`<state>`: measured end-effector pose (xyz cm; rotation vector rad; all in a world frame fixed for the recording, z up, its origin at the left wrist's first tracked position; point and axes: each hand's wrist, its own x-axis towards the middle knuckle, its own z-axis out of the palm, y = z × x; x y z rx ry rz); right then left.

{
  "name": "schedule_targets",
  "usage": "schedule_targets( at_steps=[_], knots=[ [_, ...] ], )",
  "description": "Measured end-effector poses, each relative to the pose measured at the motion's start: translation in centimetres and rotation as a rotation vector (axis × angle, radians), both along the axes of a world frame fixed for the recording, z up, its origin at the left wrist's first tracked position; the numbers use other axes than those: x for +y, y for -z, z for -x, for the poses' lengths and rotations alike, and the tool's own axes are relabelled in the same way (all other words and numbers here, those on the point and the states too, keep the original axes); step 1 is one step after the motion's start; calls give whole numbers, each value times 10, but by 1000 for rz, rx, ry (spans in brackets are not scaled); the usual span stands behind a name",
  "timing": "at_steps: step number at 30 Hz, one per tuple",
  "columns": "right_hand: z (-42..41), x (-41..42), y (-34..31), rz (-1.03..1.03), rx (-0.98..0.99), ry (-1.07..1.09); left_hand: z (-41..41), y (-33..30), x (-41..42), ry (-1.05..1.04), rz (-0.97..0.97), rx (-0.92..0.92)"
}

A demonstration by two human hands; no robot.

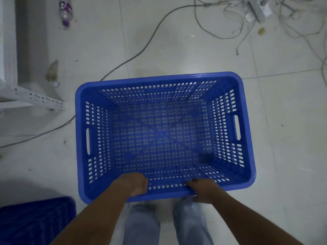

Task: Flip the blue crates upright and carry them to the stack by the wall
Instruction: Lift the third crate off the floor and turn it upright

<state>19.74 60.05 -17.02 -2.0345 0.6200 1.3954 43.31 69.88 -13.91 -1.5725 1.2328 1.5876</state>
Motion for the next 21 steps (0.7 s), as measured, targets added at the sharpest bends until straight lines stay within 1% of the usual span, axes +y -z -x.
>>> schedule_targets(
  at_steps=[2,3,4,6,8,10,12,13,15,17,21],
  knots=[
    [-1,-18,-3,-47,-20,240,-22,-2,0,-175,122,-112],
    [-3,-32,-5,-15,-54,362,-35,-4,-1,-277,213,-197],
    [-7,-48,-8,59,-112,466,-49,-5,1,-396,321,-295],
    [-13,-84,-14,299,-249,619,-79,-9,5,-646,486,-493],
    [-14,-116,-22,533,-310,790,-103,-14,9,-855,535,-642],
    [-11,-140,-28,673,-259,978,-120,-17,16,-1002,461,-737],
    [-6,-155,-33,723,-167,1114,-129,-16,25,-1133,339,-768],
    [-3,-160,-34,713,-129,1156,-131,-13,31,-1201,275,-756],
    [5,-167,-30,654,-76,1205,-126,-8,36,-1330,183,-677],
    [12,-172,-22,599,-56,1256,-119,-3,36,-1466,161,-604],
    [21,-180,-8,564,-79,1386,-120,22,41,-1612,202,-619]
  ],
)
